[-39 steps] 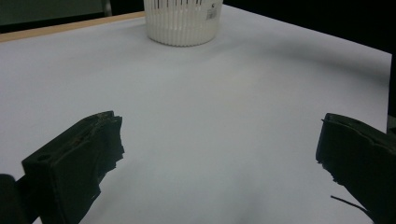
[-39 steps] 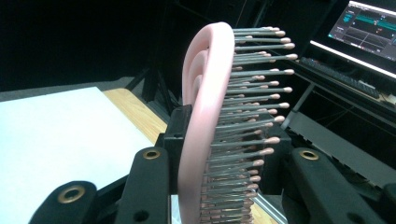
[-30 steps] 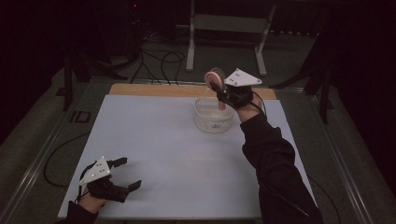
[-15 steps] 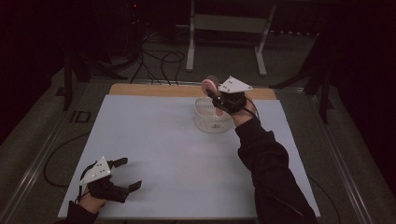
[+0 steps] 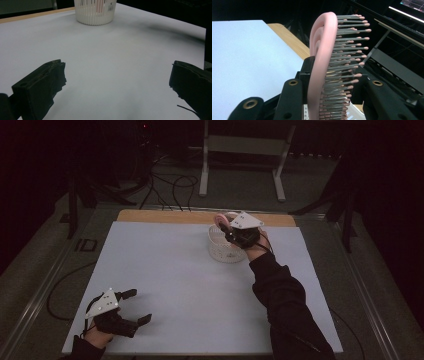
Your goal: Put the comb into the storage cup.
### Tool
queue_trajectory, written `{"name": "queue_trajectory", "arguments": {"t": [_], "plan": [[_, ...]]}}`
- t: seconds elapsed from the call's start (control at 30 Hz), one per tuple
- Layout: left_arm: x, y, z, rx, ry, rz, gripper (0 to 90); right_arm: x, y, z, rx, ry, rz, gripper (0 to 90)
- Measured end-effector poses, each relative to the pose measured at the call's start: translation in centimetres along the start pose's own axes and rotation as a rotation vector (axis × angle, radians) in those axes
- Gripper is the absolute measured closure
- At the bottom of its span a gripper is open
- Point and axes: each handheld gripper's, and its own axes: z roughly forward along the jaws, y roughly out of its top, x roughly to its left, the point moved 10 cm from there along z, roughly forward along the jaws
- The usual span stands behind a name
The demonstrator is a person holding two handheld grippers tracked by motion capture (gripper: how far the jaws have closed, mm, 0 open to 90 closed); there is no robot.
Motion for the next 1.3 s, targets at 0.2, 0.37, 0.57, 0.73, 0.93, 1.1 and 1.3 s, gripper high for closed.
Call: {"name": "queue_trajectory", "arguments": {"t": [0.2,0.37,0.57,0.73,0.93,1.1,1.3], "plan": [[0.0,0.0,0.0,0.001,-0.003,-0.001,0.0,0.5,-0.9,0.4,0.007,-0.005,-0.024,64.4],[0.0,0.0,0.0,0.001,-0.003,-0.001,0.0,0.9,-1.5,0.6,0.009,-0.008,-0.05,64.4],[-0.1,-0.1,0.0,0.003,-0.005,0.001,0.0,1.3,-1.8,0.8,0.013,-0.01,-0.079,64.4],[-0.1,-0.1,0.0,0.003,-0.006,0.003,0.0,1.8,-1.9,0.8,0.011,-0.012,-0.101,64.3],[-0.1,0.0,0.0,0.0,-0.007,0.002,0.0,2.4,-1.9,0.8,0.008,-0.019,-0.124,64.1],[-0.1,0.0,-0.1,-0.003,-0.006,0.001,0.0,3.3,-2.0,0.9,0.011,-0.027,-0.157,63.7],[0.0,0.0,-0.1,-0.006,-0.006,-0.001,0.0,4.2,-2.2,0.9,0.008,-0.041,-0.199,63.6]]}}
